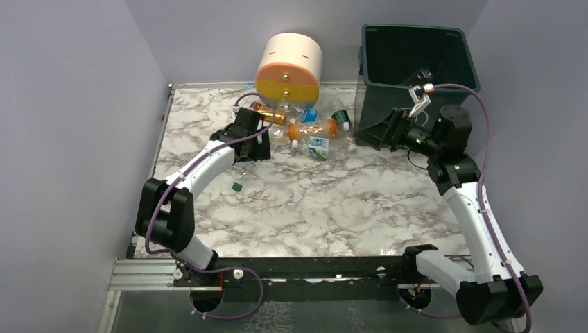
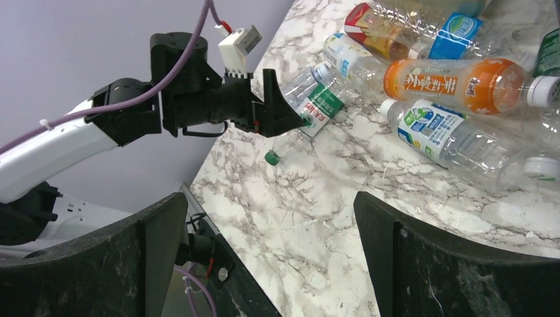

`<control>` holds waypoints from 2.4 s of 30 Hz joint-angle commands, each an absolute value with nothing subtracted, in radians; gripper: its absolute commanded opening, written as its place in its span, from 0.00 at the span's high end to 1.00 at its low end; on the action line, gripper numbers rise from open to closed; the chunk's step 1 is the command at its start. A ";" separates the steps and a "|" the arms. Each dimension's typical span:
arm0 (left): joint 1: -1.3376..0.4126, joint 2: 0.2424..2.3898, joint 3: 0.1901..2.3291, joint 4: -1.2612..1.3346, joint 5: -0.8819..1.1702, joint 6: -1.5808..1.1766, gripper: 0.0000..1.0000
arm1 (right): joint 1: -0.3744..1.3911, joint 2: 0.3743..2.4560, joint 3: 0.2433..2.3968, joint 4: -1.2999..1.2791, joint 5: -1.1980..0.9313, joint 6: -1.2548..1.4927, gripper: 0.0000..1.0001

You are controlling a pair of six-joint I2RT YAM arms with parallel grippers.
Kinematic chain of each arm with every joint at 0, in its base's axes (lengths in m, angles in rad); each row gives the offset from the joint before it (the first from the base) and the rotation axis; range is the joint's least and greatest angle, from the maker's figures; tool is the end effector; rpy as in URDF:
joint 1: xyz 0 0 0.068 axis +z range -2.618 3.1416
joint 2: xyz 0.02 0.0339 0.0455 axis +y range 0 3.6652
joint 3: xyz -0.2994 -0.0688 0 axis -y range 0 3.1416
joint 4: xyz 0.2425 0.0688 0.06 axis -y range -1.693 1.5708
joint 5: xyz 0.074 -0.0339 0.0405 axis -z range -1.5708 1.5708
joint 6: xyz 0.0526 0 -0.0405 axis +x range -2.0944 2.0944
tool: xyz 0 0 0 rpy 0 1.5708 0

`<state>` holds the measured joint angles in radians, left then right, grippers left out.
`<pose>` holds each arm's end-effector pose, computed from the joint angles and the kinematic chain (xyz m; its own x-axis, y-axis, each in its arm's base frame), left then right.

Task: Put the plastic bottles in the bin
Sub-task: Pick up the plastic bottle at the center of the board.

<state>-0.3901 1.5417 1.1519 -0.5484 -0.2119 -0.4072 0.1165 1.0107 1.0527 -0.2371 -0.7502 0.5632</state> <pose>0.3118 -0.1162 0.2750 -0.7866 -0.0952 -0.6101 -0.0596 0.9951 -0.0784 0.2055 0.0602 0.4155 -0.5629 0.3274 -0.7589 -0.5308 0.5607 0.6355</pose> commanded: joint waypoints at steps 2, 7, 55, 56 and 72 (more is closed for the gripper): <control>-0.387 1.593 1.156 -0.571 -0.271 -0.337 0.01 | 0.120 0.992 1.037 -0.270 -0.785 0.527 0.00; -0.380 1.653 1.161 -0.570 -0.266 -0.329 0.01 | 0.119 0.988 1.034 -0.273 -0.788 0.523 0.00; -0.382 1.429 1.284 -0.630 0.108 -0.397 0.33 | 0.120 0.998 1.014 -0.227 -0.863 0.598 0.00; -0.381 1.415 1.290 -0.625 0.141 -0.400 0.33 | 0.120 1.001 1.015 -0.224 -0.870 0.604 0.00; -0.394 1.238 1.276 -0.503 0.492 -0.476 0.32 | 0.121 1.042 0.983 -0.051 -0.918 0.770 0.00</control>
<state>-0.3859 1.2846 1.2720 -0.5663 0.3889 -0.4473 0.1169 1.0294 0.9878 -0.1493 -0.8890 0.7097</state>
